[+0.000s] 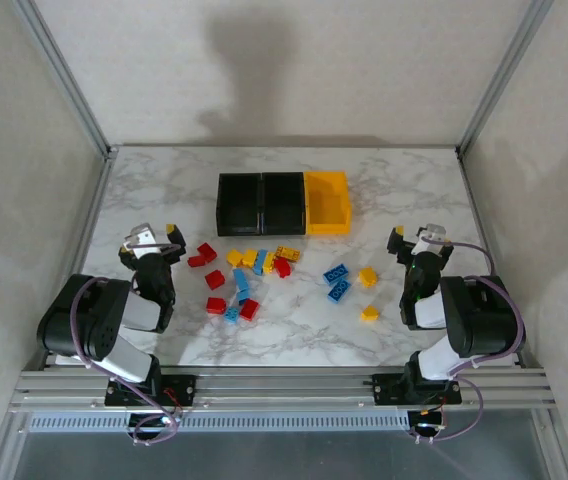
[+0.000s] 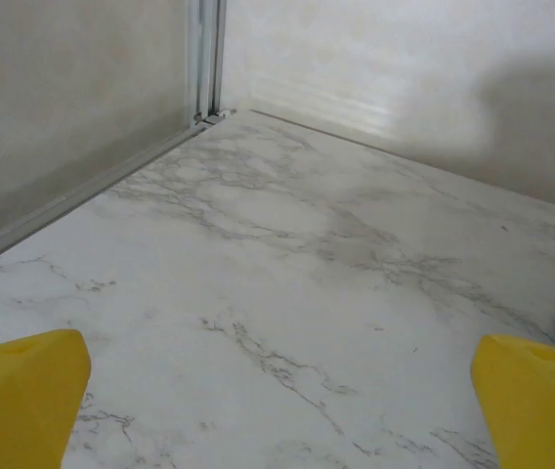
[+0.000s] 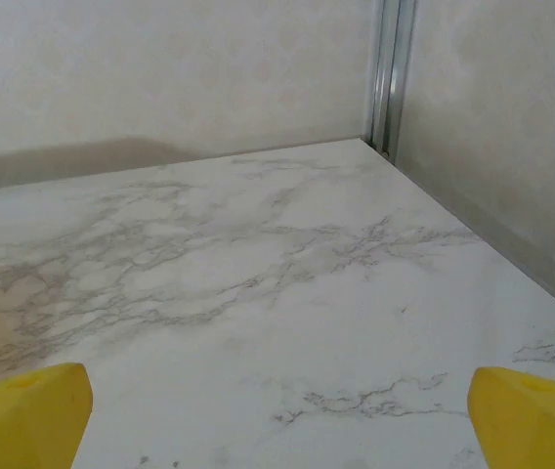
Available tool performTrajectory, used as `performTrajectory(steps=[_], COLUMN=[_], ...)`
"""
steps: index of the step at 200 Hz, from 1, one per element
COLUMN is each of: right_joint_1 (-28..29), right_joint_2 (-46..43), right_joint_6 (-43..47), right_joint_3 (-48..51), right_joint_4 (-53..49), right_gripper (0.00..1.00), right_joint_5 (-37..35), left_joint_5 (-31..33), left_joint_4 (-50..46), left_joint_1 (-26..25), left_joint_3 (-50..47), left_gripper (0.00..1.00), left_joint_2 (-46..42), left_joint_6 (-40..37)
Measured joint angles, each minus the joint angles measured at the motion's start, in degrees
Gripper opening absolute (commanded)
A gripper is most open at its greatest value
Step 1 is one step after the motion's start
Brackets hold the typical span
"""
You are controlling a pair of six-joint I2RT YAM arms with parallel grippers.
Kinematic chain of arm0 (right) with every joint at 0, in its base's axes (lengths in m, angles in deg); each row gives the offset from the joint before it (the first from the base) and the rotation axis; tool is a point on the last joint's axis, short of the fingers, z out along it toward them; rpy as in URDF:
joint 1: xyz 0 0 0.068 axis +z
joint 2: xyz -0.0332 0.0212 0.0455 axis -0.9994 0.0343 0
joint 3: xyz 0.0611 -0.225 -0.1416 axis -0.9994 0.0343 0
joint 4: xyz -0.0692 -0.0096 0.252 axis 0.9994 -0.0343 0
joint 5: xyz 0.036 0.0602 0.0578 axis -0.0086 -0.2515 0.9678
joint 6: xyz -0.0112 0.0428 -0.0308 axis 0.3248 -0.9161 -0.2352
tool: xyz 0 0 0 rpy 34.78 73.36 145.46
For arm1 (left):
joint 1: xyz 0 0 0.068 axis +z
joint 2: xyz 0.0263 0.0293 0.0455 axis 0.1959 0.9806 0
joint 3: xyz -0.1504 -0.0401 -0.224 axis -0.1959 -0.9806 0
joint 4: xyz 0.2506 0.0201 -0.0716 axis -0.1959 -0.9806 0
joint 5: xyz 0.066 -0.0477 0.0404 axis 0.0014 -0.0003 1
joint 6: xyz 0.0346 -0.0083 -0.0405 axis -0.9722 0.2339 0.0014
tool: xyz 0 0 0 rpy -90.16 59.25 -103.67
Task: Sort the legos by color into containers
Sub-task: Pick up the lego from the middle-right of the table.
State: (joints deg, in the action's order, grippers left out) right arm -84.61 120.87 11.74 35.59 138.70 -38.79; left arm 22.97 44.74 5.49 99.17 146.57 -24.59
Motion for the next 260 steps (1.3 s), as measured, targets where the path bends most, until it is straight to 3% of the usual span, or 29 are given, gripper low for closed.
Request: performTrajectory(steps=[238,260], right_joint_1=[0.0,0.4], right_joint_2=[0.0,-1.7], right_joint_6=[0.0,0.3], right_joint_3=[0.0,0.0], right_joint_4=[0.0,-1.8], right_gripper=[0.99,0.99], right_joint_5=[0.0,0.0], left_joint_5=[0.0,-0.2], left_joint_4=[0.0,-6.3], left_joint_1=[0.0,0.0], left_joint_3=[0.0,2.3], left_gripper=[0.99,0.99], left_joint_2=[0.0,-3.1], left_joint_6=[0.0,-0.2])
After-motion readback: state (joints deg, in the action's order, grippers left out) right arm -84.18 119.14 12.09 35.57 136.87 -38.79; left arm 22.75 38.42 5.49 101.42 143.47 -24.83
